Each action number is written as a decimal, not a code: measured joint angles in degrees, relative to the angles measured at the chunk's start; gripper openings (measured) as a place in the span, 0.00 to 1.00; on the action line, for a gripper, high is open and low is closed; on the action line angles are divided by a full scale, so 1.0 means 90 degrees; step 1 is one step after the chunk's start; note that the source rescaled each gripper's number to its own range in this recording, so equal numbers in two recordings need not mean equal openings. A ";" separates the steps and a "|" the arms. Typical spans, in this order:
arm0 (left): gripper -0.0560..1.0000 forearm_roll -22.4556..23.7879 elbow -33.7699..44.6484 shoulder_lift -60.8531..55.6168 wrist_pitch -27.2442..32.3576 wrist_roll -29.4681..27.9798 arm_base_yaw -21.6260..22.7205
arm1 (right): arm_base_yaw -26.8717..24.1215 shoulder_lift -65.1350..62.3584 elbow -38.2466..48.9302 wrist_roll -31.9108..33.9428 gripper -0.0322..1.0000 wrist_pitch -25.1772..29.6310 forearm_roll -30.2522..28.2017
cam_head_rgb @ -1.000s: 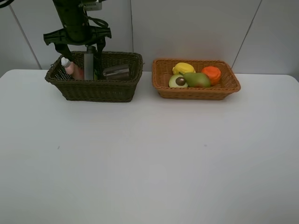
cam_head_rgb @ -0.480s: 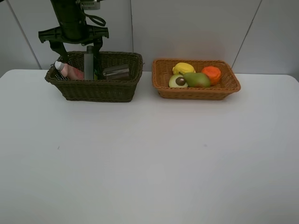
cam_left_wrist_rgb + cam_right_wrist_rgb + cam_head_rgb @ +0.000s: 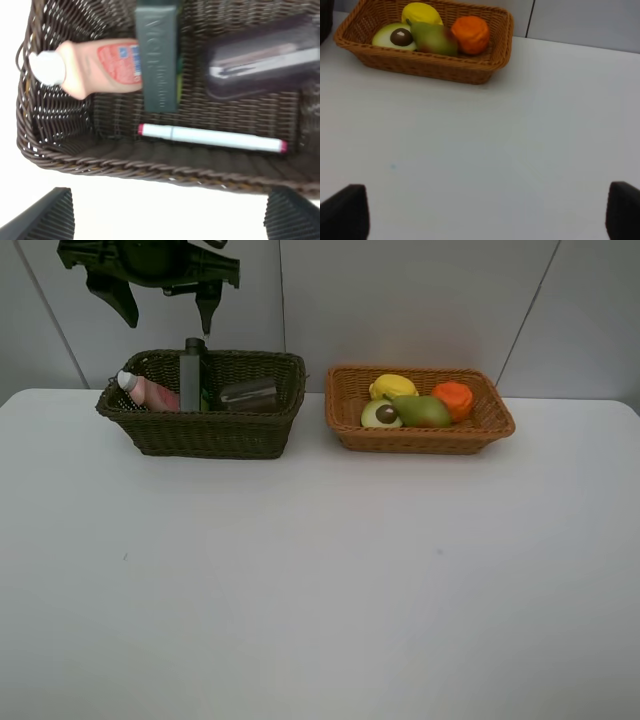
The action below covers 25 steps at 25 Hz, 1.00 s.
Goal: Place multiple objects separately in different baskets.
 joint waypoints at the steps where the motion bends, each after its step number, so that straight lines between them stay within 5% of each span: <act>1: 1.00 0.0000 0.0111 -0.0159 0.0000 0.0050 -0.0060 | 0.0000 0.0000 0.0000 0.0000 1.00 0.0000 0.0000; 25: 1.00 -0.0130 0.6334 -0.6473 -0.0170 0.0685 -0.0152 | 0.0000 0.0000 0.0000 0.0000 1.00 -0.0006 0.0000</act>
